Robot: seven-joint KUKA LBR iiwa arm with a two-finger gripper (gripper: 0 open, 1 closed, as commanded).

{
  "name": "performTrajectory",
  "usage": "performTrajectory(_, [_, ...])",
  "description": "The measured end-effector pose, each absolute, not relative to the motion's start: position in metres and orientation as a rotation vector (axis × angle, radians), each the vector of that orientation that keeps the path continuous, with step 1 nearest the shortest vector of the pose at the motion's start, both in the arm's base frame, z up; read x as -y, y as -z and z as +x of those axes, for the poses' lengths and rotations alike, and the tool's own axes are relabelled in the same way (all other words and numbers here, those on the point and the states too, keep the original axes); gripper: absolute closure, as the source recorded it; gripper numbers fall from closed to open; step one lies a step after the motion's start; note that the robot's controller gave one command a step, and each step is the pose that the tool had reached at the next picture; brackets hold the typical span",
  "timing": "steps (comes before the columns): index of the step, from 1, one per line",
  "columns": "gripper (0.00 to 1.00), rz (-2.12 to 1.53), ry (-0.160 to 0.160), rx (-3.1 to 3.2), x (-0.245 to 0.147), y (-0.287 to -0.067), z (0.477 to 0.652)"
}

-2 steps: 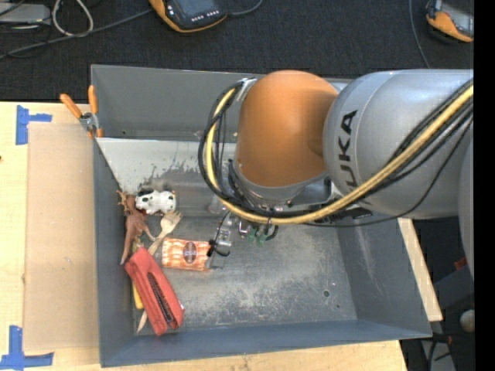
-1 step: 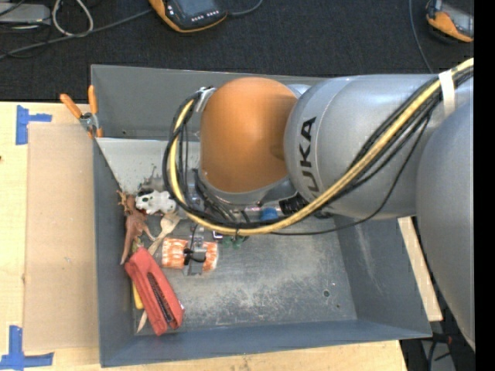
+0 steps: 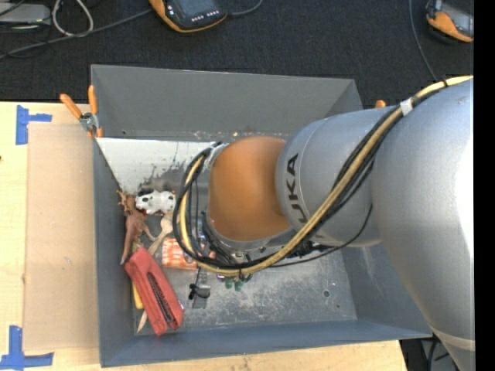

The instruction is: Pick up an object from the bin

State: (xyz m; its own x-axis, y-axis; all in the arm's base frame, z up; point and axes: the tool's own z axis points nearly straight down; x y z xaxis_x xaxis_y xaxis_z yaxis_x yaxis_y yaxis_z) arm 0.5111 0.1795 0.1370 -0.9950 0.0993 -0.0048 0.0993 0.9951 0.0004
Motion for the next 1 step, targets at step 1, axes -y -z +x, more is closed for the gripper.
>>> performTrajectory(1, [0.0,0.083,-0.006,-3.14,-0.134,-0.1326,0.5289])
